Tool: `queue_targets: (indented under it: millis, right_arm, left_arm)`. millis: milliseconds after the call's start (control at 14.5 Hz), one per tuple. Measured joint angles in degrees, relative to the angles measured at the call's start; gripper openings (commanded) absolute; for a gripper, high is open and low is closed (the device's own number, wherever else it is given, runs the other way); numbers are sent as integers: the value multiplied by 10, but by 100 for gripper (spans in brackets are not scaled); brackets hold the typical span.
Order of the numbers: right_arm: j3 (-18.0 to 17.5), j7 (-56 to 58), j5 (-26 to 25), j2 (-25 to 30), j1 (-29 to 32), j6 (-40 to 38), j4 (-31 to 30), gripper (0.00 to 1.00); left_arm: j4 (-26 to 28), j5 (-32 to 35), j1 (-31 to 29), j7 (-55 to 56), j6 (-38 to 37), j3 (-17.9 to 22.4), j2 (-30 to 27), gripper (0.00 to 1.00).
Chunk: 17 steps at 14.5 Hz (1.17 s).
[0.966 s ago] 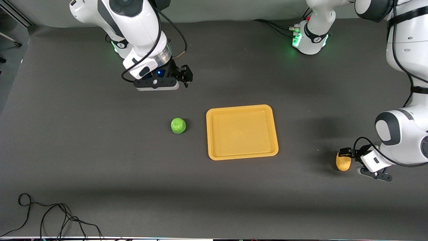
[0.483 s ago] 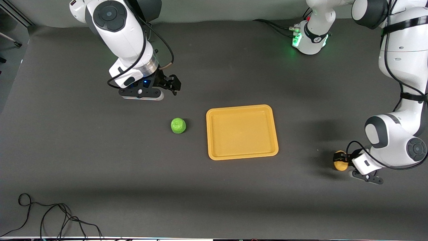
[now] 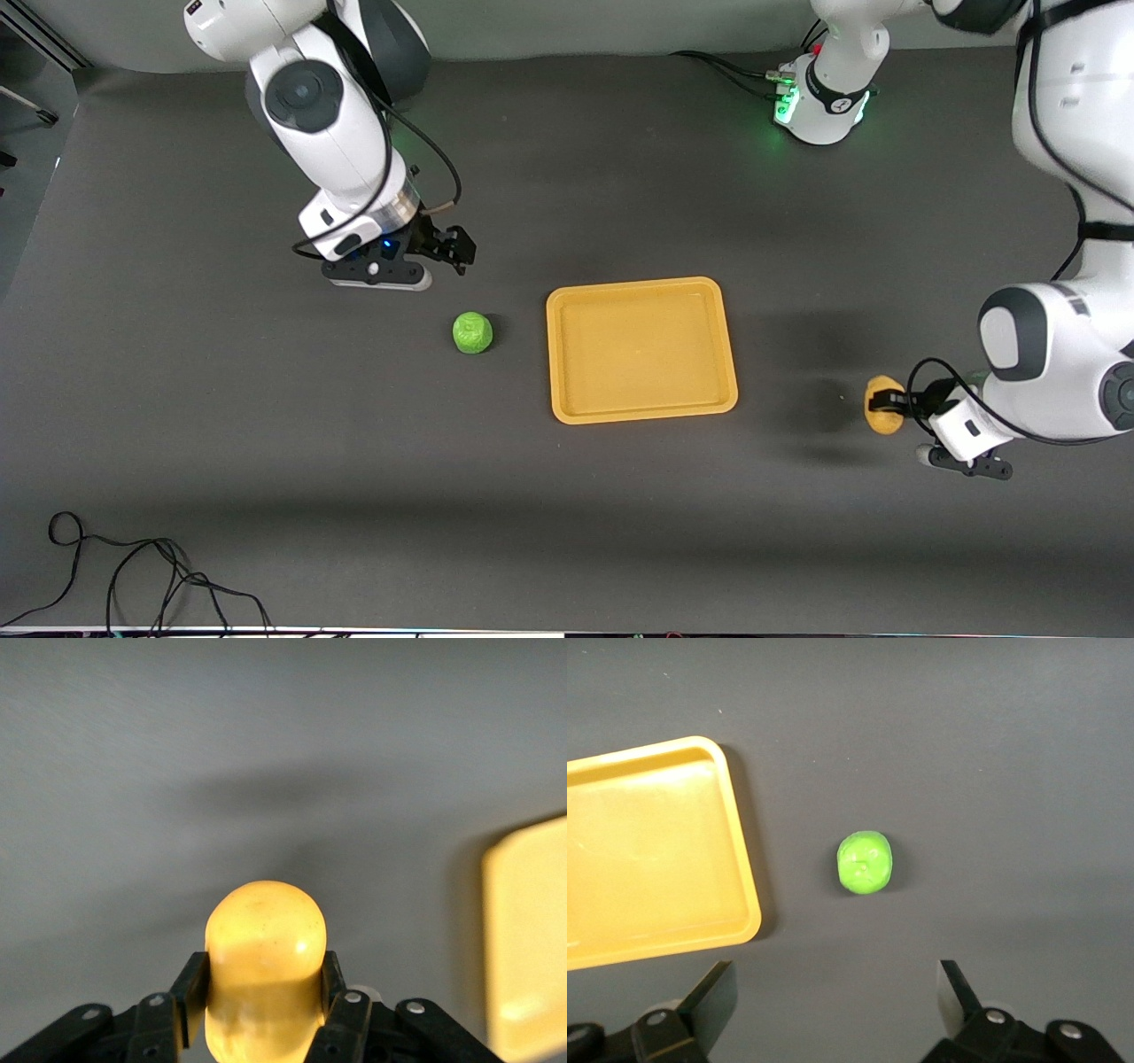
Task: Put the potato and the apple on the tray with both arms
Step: 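Reach the left gripper to the potato while the right gripper approaches the apple, then grasp the potato with the left gripper while the right gripper grasps the apple, then lower the potato onto the tray and open the left gripper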
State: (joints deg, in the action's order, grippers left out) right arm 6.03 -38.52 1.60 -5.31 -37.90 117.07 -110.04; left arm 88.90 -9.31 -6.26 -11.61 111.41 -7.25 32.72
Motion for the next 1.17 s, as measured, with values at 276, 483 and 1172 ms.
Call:
queue_targets:
  millis: [276,483,1172]
  right_arm:
    - [0,0,-16,-16,0,117,-85,100]
    - [0,0,-17,-63,-3,189,-106,100]
    - [0,0,-20,-188,-5,372,-132,100]
  left_arm:
    - [117,-11,29,125,74,-64,-72,28]
    - [198,-11,115,253,174,-72,-94,29]
    - [239,-5,194,383,228,-64,-64,33]
